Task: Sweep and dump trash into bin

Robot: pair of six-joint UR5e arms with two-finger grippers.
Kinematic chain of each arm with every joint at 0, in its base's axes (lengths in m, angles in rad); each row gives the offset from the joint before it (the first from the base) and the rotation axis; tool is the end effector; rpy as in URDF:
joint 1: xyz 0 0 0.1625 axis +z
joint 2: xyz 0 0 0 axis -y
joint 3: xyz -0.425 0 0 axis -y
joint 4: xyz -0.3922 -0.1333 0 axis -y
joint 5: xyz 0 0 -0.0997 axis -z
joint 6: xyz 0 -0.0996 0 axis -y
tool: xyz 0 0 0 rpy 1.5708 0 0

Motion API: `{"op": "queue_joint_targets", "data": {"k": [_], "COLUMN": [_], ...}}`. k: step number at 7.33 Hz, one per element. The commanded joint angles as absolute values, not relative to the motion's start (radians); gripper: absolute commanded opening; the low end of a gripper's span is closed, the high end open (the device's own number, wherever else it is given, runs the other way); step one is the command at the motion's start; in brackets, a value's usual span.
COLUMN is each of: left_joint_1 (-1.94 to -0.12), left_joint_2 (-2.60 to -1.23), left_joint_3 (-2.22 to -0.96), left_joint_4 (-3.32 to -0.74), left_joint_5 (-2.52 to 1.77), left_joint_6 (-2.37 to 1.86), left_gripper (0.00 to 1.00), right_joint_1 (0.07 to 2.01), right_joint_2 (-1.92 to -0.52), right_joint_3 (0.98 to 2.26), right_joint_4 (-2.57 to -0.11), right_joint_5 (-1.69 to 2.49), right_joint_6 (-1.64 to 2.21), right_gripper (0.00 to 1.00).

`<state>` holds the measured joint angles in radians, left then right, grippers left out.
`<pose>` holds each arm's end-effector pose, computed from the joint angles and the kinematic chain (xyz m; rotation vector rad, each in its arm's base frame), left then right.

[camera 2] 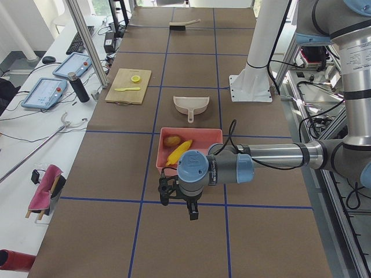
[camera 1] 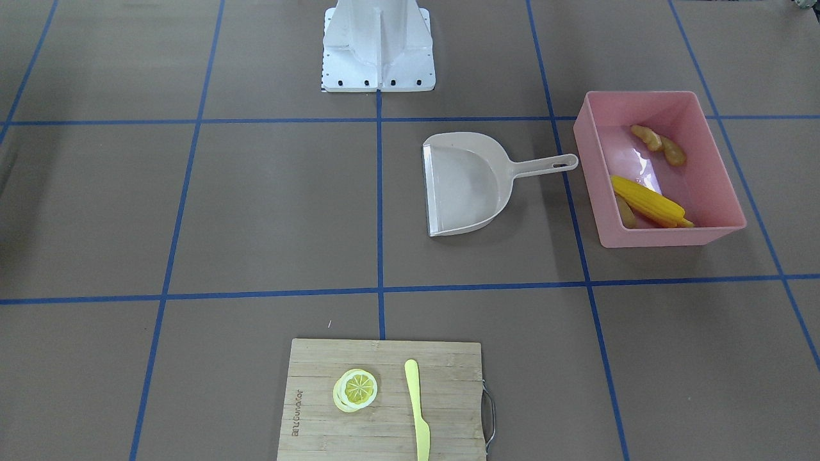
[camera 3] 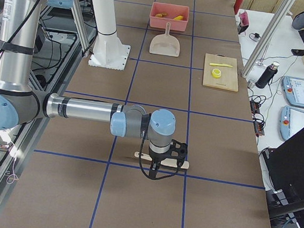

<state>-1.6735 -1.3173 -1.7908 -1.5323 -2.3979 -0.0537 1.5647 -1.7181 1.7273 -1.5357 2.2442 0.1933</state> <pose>-0.0986 -0.3718 0.6615 -0.0476 0.8293 -0.1771 0.0685 -0.4333 0.6527 -0.0246 -0.6750 0.1651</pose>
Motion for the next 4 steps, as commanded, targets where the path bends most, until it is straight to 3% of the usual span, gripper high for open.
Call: {"op": "queue_joint_targets", "data": {"k": [1, 4], "left_joint_1": [-1.674, -1.674], "left_joint_2": [-1.316, -1.327], "left_joint_3": [-1.790, -1.772], "left_joint_4": [-1.529, -1.529], "left_joint_5": [-2.398, -2.398], "left_joint_6": [-0.054, -0.055], "left_gripper": [0.98, 0.98], "right_joint_1": [1.565, 1.565], "right_joint_2": [-1.718, -1.718], "right_joint_3": [1.727, 1.727], "right_joint_4": [-1.536, -1.536], "right_joint_5": [2.246, 2.247], "right_joint_6": [0.193, 0.193], "right_gripper": [1.00, 1.00]}}
